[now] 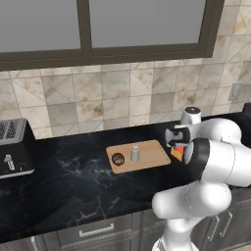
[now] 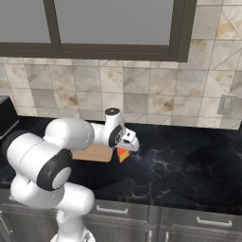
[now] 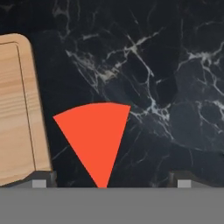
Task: Retrieve the reheated potato from the microwave, then place the potato, cheese, and condiment on the cutting board.
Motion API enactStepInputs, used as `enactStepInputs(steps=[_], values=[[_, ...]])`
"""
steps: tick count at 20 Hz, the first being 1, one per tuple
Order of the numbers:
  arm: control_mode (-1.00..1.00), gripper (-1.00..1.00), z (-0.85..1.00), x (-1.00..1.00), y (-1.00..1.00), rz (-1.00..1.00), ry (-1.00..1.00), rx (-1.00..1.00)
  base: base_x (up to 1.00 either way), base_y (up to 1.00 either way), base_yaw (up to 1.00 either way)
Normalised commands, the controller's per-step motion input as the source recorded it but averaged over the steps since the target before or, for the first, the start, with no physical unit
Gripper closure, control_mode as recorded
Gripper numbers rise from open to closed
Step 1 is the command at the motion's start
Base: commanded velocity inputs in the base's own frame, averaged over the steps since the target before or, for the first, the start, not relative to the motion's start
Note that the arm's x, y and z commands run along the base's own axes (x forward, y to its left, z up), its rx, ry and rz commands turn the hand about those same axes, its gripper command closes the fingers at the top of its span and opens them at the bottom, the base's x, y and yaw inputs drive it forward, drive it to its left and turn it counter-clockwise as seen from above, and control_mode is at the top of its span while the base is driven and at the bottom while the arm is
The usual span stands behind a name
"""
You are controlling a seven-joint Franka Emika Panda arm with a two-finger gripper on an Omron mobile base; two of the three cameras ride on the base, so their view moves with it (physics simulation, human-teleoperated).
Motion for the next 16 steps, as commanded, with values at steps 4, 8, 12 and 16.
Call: enactStepInputs(steps=[4,8,12,16], values=[[-1.0,-1.0,-0.13,0.14,0.06,0.0,0.0,0.08,0.0,0.0,0.0],[-1.0,-1.0,-0.11,0.15,0.01,0.0,0.0,0.05,0.0,0.0,0.0],[-1.0,-1.0,-0.19,0.2,0.01,0.0,0.0,0.01,0.0,0.0,0.0],[-1.0,-1.0,-0.23,0.12,0.04,0.0,0.0,0.0,0.0,0.0,0.0]])
